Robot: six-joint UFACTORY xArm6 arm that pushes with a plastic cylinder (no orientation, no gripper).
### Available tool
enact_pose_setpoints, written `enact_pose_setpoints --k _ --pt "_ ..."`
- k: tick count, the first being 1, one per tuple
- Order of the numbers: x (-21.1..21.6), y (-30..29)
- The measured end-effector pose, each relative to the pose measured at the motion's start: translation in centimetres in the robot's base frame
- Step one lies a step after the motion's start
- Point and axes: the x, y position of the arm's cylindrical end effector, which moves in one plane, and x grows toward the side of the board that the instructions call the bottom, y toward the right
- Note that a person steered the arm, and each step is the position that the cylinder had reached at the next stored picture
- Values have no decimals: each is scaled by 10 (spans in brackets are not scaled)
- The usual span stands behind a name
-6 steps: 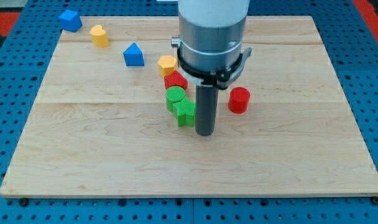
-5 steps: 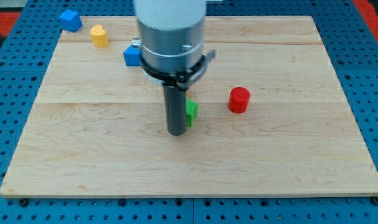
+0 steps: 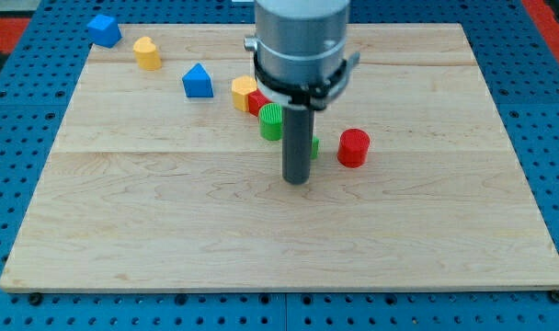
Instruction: Move the red circle and green star slightly left
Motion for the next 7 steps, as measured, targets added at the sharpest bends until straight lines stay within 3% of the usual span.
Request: enact_pose_setpoints --k 1,2,3,5,7 --pt "8 38" --pt "-21 102" --pt "-37 110" --pt "-75 83" --pt "-79 -10"
